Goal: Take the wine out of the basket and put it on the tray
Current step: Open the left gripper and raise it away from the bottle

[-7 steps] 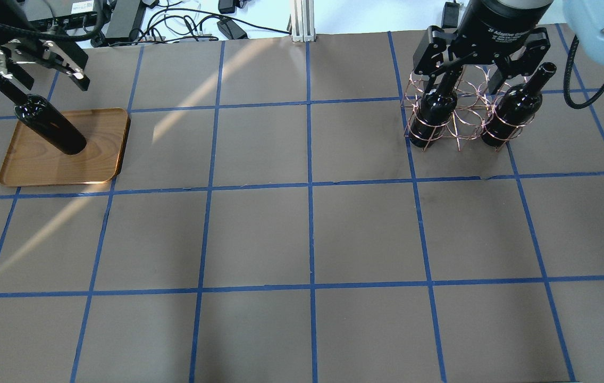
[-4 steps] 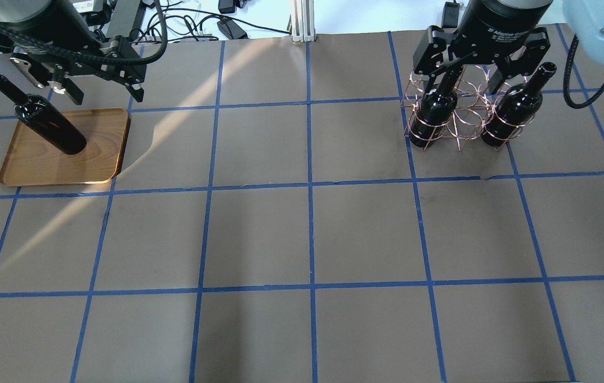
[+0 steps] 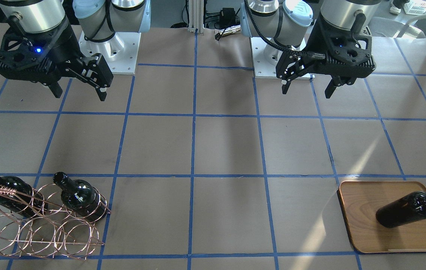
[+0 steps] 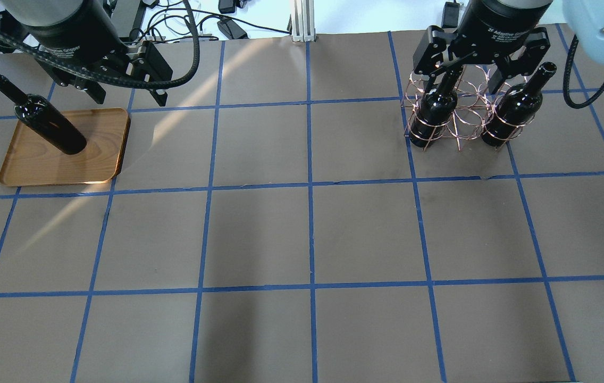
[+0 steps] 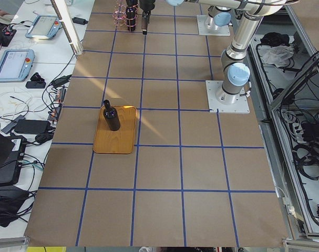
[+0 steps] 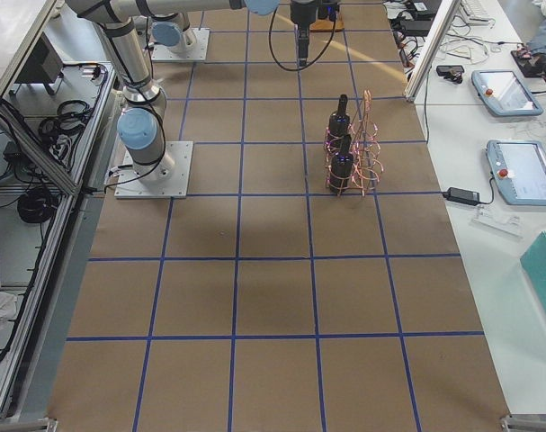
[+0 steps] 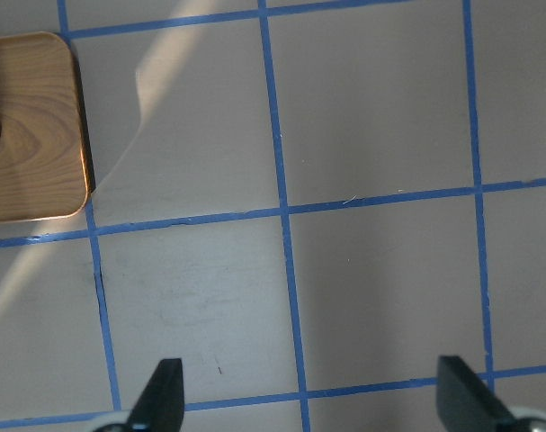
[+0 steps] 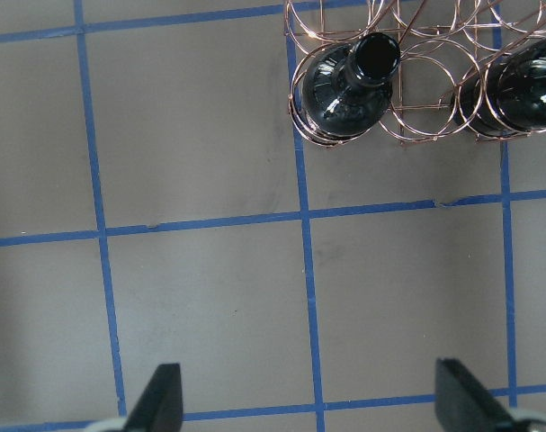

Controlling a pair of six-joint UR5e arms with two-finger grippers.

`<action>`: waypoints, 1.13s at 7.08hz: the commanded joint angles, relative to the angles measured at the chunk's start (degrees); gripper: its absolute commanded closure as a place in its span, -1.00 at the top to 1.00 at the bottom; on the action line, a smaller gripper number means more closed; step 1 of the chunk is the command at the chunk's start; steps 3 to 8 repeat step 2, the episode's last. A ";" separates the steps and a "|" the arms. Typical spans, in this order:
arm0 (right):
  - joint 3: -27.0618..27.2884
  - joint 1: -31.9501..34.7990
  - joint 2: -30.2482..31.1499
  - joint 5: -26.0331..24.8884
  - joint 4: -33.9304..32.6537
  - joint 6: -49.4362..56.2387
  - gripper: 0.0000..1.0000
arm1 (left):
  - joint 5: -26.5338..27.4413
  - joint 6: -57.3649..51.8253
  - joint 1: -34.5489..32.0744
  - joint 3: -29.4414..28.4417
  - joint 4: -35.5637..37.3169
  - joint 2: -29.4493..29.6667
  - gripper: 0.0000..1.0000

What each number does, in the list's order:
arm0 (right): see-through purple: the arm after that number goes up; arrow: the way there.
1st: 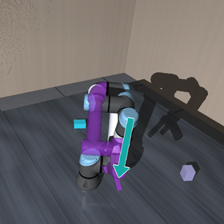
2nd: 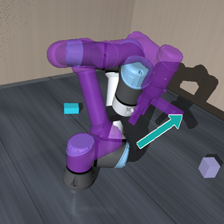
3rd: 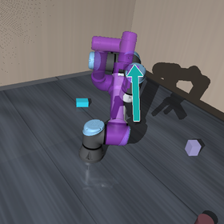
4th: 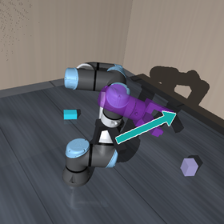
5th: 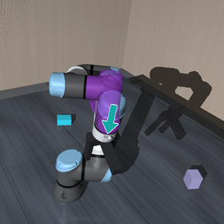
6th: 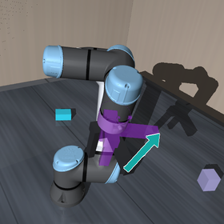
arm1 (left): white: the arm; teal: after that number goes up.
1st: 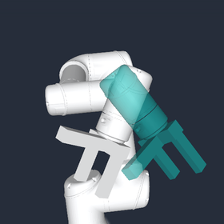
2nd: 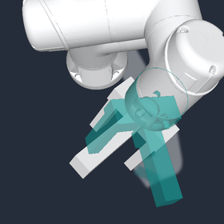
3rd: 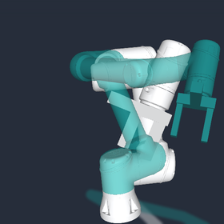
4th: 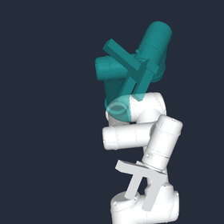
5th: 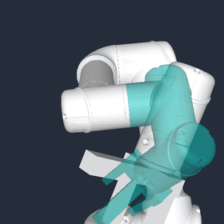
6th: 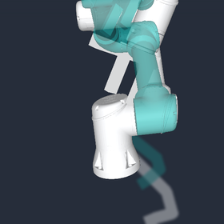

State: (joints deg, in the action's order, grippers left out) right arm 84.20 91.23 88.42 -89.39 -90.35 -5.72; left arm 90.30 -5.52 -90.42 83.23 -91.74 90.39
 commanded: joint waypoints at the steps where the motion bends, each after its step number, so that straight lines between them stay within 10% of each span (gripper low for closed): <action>1: 0.00 0.00 0.00 0.00 0.00 0.00 1.00 | 0.14 -0.55 0.33 0.09 -0.01 -0.12 1.00; 8: 0.00 0.00 0.00 0.00 0.00 0.00 1.00 | -0.03 -0.55 0.42 0.09 -0.01 -0.12 1.00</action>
